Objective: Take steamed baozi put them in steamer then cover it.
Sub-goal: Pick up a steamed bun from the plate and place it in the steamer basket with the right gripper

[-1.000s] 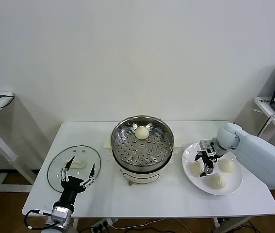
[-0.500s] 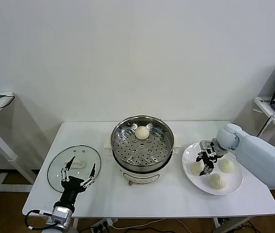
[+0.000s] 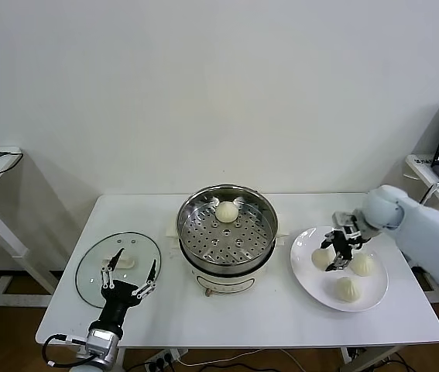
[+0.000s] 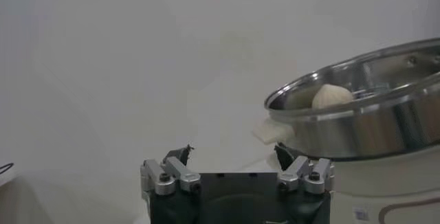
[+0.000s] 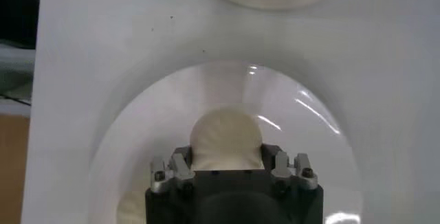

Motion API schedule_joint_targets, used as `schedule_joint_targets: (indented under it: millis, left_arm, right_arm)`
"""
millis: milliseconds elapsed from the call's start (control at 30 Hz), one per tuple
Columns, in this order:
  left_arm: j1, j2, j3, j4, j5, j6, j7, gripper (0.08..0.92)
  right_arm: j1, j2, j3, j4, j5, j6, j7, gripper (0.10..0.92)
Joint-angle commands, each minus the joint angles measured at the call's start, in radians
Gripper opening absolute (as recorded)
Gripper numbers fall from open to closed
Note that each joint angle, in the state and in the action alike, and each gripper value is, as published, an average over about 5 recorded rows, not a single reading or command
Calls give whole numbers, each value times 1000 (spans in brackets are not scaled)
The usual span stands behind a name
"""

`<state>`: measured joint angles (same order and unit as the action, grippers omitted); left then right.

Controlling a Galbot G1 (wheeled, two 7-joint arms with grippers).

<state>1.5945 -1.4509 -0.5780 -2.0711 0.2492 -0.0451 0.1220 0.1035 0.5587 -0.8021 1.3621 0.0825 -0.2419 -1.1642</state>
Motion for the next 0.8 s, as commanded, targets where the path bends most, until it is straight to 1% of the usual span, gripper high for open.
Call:
schedule_joint_targets:
  millis: [33,167,300,400,600,800]
  left_arm:
    - [7,1,5,-11,6,0,-2,823]
    - [19,3,3,-29,10,-1,-3,823]
    - [27,5,-2,-48,9,0,-5,823]
    - [30,8,-7,-58,8,1,-6,823]
    - [30,13,-16,-64,6,3,-5,823]
    - [24,15,-24,-63,3,5,-5,823]
  right_arm:
    - [500,-134,-372,280,299,-113,33,679]
    - [726,-72,-551,369,395,-214,64,679]
    - [808,30,-598,424,487,-314,101,679]
    - [828,124,-604,416,535,-366,129,679]
    - [791,350,-600,307,569,-428,164,679]
    - [670,531,-551,135,528,-443,166,679]
